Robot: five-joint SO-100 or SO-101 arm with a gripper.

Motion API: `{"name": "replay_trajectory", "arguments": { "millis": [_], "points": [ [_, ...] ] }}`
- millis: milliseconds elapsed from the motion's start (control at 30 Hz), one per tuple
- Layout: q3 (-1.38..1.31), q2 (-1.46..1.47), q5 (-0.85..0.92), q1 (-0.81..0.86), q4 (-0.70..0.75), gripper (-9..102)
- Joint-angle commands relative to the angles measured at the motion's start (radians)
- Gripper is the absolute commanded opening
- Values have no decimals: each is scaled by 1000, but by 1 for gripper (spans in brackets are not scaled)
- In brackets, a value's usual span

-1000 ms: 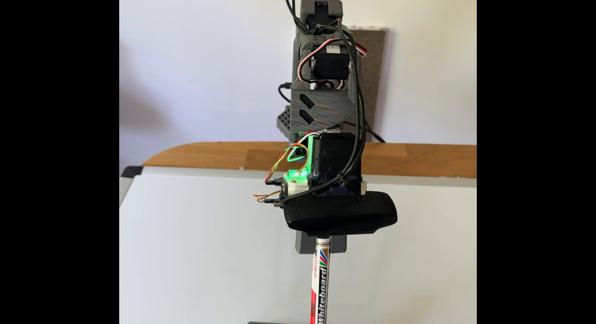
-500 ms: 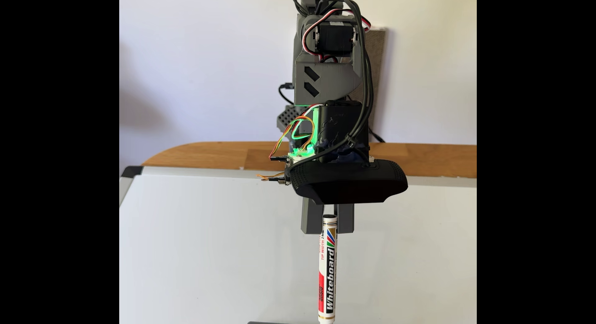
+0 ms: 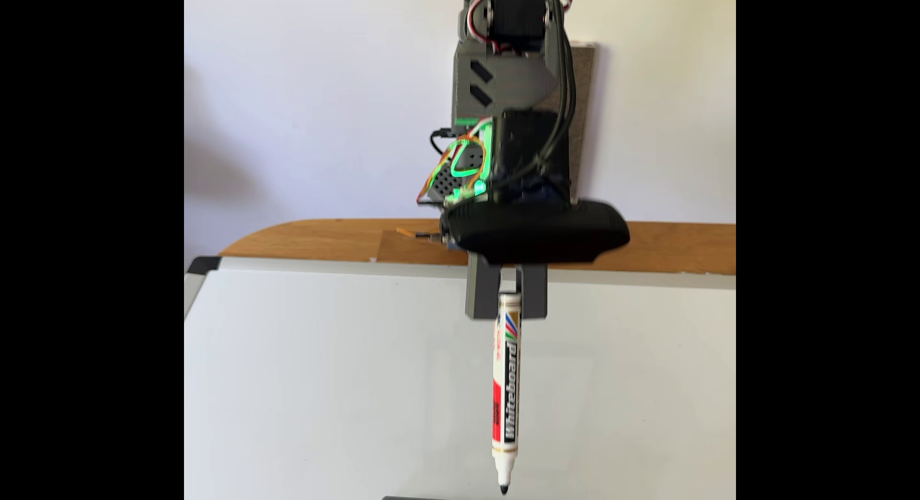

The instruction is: Draw a face

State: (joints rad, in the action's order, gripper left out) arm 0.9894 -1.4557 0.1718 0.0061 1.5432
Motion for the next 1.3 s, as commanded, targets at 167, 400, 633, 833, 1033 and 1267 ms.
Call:
{"name": "replay_trajectory", "arguments": {
  "millis": [167,400,633,833,1033,1267],
  "points": [
    [-6,-216,-9,-3,26,-1],
    [52,-328,8,-46,110,-1],
    [51,-356,265,-183,230,-1],
    [89,-345,727,-230,255,-1],
    [195,-324,1108,-282,224,-1],
    [218,-270,1149,-244,189,-1]
  ]
}}
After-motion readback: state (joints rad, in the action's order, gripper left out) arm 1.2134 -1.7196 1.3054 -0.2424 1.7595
